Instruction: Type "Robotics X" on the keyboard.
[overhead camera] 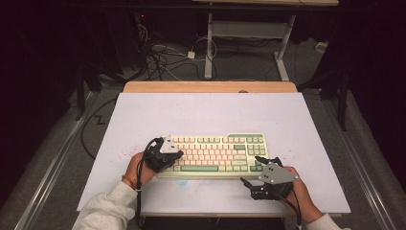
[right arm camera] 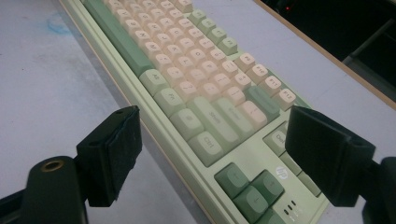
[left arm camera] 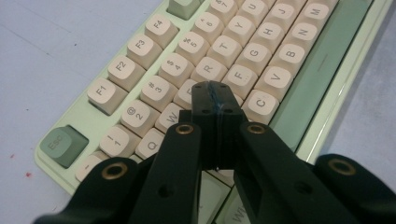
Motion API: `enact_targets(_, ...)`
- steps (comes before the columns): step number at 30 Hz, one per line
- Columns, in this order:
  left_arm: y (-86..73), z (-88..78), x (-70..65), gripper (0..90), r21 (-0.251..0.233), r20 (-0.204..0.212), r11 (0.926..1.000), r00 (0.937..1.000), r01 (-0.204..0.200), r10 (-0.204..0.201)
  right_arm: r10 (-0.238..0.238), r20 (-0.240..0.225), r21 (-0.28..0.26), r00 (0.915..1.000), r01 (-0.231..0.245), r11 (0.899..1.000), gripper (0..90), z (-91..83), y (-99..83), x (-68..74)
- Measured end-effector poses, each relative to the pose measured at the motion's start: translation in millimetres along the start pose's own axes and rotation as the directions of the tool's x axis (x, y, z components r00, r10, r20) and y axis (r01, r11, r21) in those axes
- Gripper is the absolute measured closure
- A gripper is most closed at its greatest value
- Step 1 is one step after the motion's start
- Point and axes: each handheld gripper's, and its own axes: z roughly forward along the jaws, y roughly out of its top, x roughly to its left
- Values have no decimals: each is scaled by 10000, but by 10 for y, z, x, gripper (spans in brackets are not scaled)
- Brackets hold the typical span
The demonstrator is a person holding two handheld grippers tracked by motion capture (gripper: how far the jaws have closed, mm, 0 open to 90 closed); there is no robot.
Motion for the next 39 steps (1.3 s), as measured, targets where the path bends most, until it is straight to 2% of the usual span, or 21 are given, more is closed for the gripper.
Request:
enact_targets(8,-21,1,-2,876,61,-99,10000,9999,-26,26,-44,-17,24,10000,44,10000,192,12,5,7)
enact_targets(10,-24,14,3,877,227,-168,9997,9999,0,3,-49,11,22,10000,49,10000,192,10,4,8)
enact_targets(12,-33,26,0,877,190,-83,9998,10000,-20,22,-47,13,34,10000,47,10000,192,9,2,7)
enact_targets(14,-19,8,-32,877,260,-302,9991,9990,-326,334,-43,25,42,10000,43,10000,192,7,1,7)
enact_targets(20,10,-57,-81,876,-254,-425,9986,9980,-473,462,-67,81,6,9999,67,10000,192,-9,0,-6)
enact_targets(27,16,-136,-94,873,-881,-770,9935,9949,-724,657,0,235,-79,9997,1,10000,194,-16,5,-13)
enact_targets(29,15,-156,-98,824,-975,-824,9918,9938,-822,742,96,305,-110,9995,-92,9999,195,-22,6,-24)
enact_targets(31,14,-169,-103,823,-1064,-884,9912,9936,-791,698,130,306,-117,9994,-126,9999,194,-27,5,-31)
enact_targets(33,15,-177,-104,747,-1094,-973,9905,9926,-837,731,141,304,-103,9994,-138,9999,194,-27,5,-30)
enact_targets(35,15,-190,-107,731,-1165,-918,9885,9921,-963,859,106,302,-96,9995,-103,9999,194,-23,5,-29)
enact_targets(37,22,-197,-113,621,-1210,-916,9875,9917,-1008,899,123,312,-92,9994,-120,9999,193,-21,5,-29)
enact_targets(39,29,-194,-124,541,-1184,-1105,9875,9897,-1042,912,185,340,-97,9993,-181,9998,189,-22,4,-34)
